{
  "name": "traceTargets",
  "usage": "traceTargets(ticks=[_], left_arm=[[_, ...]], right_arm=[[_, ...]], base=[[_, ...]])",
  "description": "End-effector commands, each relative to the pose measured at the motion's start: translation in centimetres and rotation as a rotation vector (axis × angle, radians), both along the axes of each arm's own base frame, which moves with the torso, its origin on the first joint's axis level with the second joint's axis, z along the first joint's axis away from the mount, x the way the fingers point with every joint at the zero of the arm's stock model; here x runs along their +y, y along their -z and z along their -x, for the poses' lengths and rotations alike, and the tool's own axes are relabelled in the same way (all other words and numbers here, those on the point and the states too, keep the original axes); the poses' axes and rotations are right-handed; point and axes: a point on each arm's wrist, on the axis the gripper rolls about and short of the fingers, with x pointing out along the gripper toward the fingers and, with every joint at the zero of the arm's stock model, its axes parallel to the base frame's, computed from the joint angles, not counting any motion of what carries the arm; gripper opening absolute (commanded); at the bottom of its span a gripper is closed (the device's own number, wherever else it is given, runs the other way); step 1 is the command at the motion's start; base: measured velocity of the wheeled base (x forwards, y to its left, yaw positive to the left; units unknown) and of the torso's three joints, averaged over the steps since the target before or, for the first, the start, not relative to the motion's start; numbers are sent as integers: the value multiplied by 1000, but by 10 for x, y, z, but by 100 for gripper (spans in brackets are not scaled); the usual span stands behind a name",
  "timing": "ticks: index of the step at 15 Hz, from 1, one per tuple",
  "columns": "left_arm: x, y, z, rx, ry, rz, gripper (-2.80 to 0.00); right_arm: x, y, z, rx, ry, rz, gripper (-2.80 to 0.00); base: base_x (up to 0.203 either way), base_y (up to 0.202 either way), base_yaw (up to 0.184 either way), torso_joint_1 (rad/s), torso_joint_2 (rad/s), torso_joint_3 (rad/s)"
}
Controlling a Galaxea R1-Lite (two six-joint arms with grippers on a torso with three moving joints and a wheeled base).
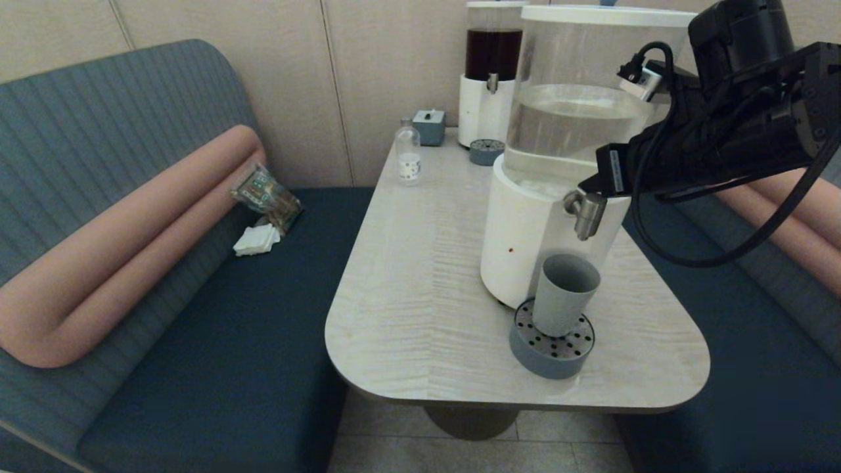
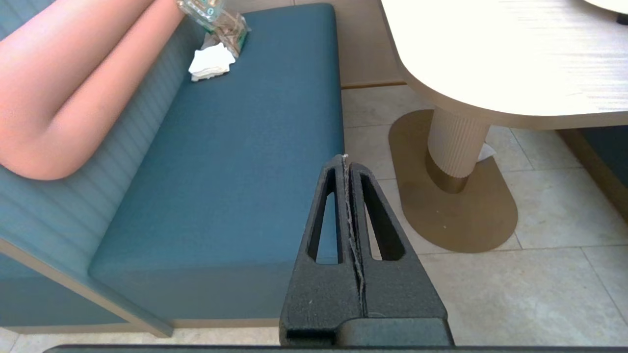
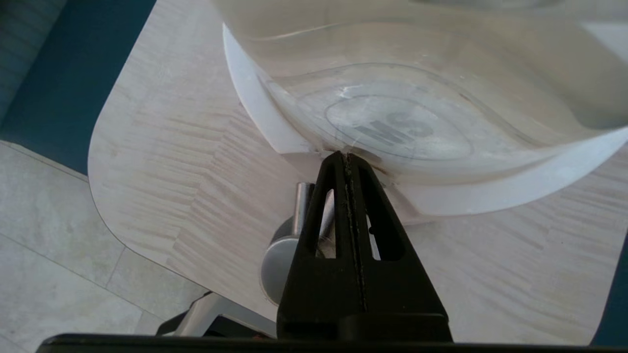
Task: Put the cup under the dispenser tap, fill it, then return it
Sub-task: Turn on the faucet
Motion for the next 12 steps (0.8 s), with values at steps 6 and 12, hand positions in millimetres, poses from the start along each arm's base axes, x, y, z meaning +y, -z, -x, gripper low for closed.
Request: traceTargets(ticks=[6, 12], left_arm=[[0, 0, 0, 2, -2, 0, -280], [0, 0, 0, 2, -2, 0, -280]], right_arm=[[8, 2, 2, 17, -61, -19, -280], [11, 5, 0, 31, -105, -38, -280]], base=[[0, 0, 0, 0, 0, 0], [0, 0, 0, 0, 0, 0]])
